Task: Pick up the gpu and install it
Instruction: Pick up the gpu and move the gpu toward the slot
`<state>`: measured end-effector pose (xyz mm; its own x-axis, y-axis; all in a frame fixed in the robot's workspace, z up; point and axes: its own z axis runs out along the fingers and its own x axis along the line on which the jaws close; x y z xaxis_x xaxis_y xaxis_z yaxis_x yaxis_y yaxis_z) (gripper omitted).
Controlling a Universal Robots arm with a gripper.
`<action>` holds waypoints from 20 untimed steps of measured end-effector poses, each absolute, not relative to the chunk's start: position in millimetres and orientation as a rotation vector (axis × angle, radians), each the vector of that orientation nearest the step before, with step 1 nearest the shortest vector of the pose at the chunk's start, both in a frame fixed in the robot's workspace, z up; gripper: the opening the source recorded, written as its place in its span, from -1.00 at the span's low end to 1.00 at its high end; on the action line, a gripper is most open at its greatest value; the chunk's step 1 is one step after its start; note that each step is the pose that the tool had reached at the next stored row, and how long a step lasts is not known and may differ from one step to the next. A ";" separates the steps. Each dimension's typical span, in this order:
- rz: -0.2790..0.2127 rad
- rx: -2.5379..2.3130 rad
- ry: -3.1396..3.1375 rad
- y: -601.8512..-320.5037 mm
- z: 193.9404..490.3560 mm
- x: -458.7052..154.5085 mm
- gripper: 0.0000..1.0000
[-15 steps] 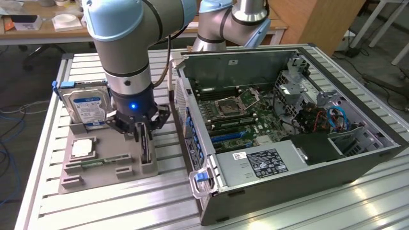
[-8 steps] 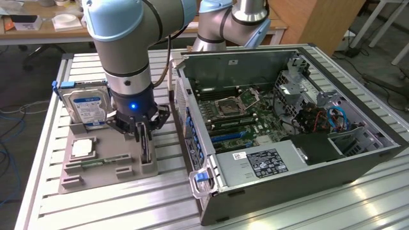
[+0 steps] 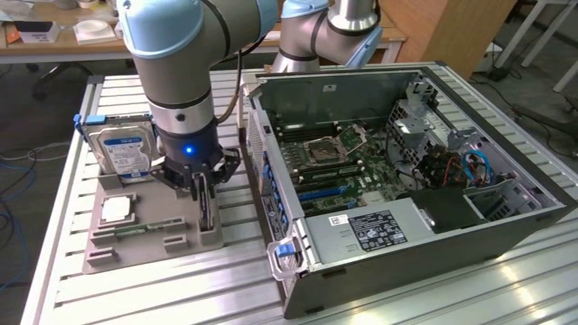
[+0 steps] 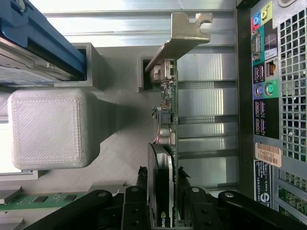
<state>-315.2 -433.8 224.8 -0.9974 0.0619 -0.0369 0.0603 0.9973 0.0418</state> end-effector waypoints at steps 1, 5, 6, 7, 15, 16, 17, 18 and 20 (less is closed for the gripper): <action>0.063 0.095 3.101 -433.8 224.8 -315.2 -0.28; 0.063 0.095 3.101 -433.8 224.8 -315.2 -0.31; 0.063 0.095 3.102 -433.8 224.8 -315.2 -0.31; 0.063 0.095 3.101 -433.8 224.8 -315.2 -0.44; 0.063 0.095 3.101 -433.8 224.8 -315.2 -0.47; 0.063 0.095 3.101 -433.8 224.8 -315.2 -0.47; 0.063 0.095 3.101 -433.8 224.8 -315.2 -0.47; 0.063 0.095 3.101 -433.8 224.8 -315.2 -0.47; 0.063 0.095 3.101 -433.8 224.8 -315.2 -0.47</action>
<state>-315.2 -433.8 224.8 -0.9974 0.0619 -0.0369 0.0603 0.9973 0.0417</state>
